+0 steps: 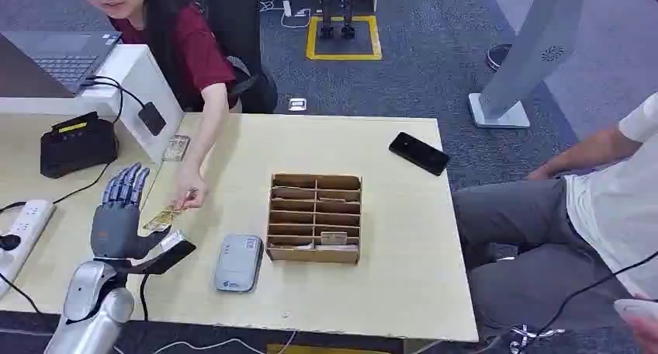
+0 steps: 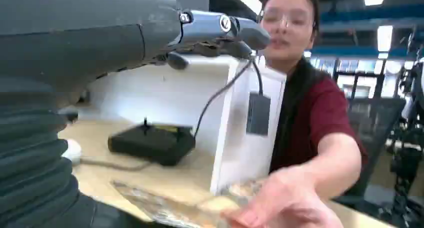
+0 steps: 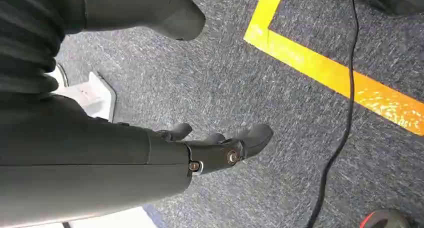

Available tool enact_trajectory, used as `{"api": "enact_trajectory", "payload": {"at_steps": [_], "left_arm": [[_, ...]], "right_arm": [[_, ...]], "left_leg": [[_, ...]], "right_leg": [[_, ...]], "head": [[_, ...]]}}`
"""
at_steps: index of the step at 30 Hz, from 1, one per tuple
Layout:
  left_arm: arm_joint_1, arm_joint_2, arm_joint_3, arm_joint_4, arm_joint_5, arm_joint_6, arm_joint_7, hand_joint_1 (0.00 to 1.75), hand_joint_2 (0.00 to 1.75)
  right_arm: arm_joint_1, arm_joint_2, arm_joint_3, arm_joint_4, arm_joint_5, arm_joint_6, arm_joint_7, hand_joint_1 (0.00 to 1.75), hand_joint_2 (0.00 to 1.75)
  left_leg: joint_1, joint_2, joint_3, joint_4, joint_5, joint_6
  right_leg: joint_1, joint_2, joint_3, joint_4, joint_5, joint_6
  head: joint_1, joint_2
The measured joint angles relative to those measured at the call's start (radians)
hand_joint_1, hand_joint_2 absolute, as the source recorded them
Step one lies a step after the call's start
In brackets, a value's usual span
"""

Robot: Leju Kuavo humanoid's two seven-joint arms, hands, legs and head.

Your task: Pass the card to the sensor for recognition and then transmit it.

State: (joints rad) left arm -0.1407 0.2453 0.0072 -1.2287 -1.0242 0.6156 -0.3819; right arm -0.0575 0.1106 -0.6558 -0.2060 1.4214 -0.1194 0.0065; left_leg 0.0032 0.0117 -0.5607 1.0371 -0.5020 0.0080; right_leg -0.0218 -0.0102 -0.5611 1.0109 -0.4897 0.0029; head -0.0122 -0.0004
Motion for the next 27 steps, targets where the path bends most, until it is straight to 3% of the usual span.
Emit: {"api": "enact_trajectory", "payload": {"at_steps": [18,23,27], "left_arm": [[-0.020,0.002,0.008,0.008,0.072,-0.030,-0.021,1.75,1.75],[-0.014,0.004,0.031,0.007,0.153,-0.067,-0.063,1.75,1.75],[0.000,0.003,0.045,-0.010,0.305,-0.173,-0.127,1.75,1.75]], "right_arm": [[-0.001,0.001,-0.002,0.000,0.020,-0.006,-0.007,0.00,1.75],[-0.001,0.002,-0.003,0.000,0.019,-0.007,-0.002,0.00,1.75],[-0.001,0.004,-0.005,0.000,0.025,-0.003,-0.002,0.00,1.75]], "left_leg": [[0.000,0.000,-0.001,0.000,0.000,0.000],[0.000,0.000,-0.001,0.000,0.000,0.000],[0.000,0.000,-0.001,0.000,0.000,0.000]], "right_leg": [[0.000,0.000,0.000,0.000,0.000,0.000],[0.000,0.000,0.000,0.000,0.000,0.000],[0.000,0.000,0.000,0.000,0.000,0.000]], "head": [[0.000,0.000],[0.000,0.000],[0.000,0.000]]}}
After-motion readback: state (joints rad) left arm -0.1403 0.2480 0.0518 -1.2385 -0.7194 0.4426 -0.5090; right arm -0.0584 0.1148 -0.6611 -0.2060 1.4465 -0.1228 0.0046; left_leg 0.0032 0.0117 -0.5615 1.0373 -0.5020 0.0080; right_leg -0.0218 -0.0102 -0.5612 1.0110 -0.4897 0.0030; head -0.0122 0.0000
